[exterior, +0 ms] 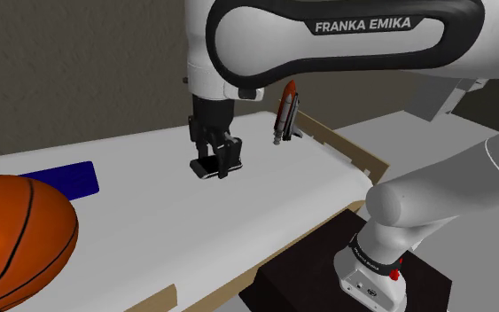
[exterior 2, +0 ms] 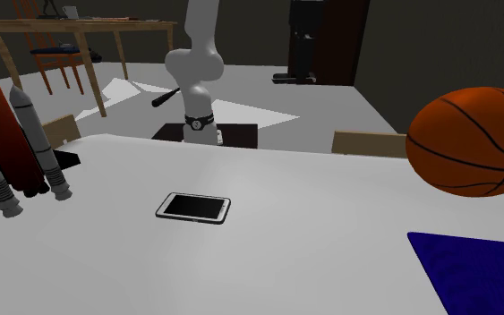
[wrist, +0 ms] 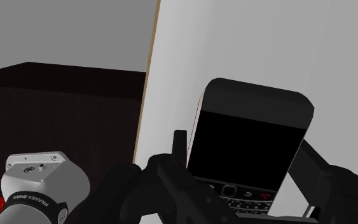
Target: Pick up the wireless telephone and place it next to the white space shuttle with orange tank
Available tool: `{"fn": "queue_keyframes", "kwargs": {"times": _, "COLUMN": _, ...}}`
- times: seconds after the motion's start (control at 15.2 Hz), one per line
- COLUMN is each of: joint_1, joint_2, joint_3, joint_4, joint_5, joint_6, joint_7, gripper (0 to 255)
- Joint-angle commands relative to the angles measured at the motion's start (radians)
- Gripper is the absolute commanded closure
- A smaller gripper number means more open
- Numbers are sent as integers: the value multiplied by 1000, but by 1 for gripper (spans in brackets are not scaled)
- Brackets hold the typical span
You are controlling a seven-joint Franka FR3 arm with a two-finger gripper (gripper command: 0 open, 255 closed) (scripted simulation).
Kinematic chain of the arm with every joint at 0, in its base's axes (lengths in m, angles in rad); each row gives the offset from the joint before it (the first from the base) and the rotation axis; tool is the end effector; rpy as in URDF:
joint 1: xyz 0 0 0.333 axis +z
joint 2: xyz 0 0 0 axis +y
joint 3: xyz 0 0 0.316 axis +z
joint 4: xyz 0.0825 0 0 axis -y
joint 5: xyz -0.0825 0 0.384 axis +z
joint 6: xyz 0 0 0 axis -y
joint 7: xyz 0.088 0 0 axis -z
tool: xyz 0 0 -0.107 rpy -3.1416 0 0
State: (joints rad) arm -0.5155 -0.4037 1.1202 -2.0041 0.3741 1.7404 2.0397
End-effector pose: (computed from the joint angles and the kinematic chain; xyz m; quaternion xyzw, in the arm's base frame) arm 0.3622 0.3549 0.5115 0.7109 -0.7026 -0.0107 0.0298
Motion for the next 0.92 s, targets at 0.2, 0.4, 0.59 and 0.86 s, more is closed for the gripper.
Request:
{"fn": "queue_keyframes", "kwargs": {"times": 0.2, "joint_1": -3, "joint_2": 3, "joint_3": -19, "joint_4": 67, "joint_5": -12, "joint_6": -68, "joint_7": 7, "gripper": 255}}
{"fn": "queue_keyframes", "kwargs": {"times": 0.4, "joint_1": -5, "joint_2": 7, "joint_3": -27, "joint_4": 108, "joint_5": -18, "joint_6": -106, "joint_7": 11, "gripper": 255}}
{"fn": "queue_keyframes", "kwargs": {"times": 0.59, "joint_1": -9, "joint_2": 13, "joint_3": -33, "joint_4": 150, "joint_5": -26, "joint_6": -144, "joint_7": 17, "gripper": 255}}
{"fn": "queue_keyframes", "kwargs": {"times": 0.86, "joint_1": -18, "joint_2": 26, "joint_3": -35, "joint_4": 210, "joint_5": -38, "joint_6": -195, "joint_7": 27, "gripper": 255}}
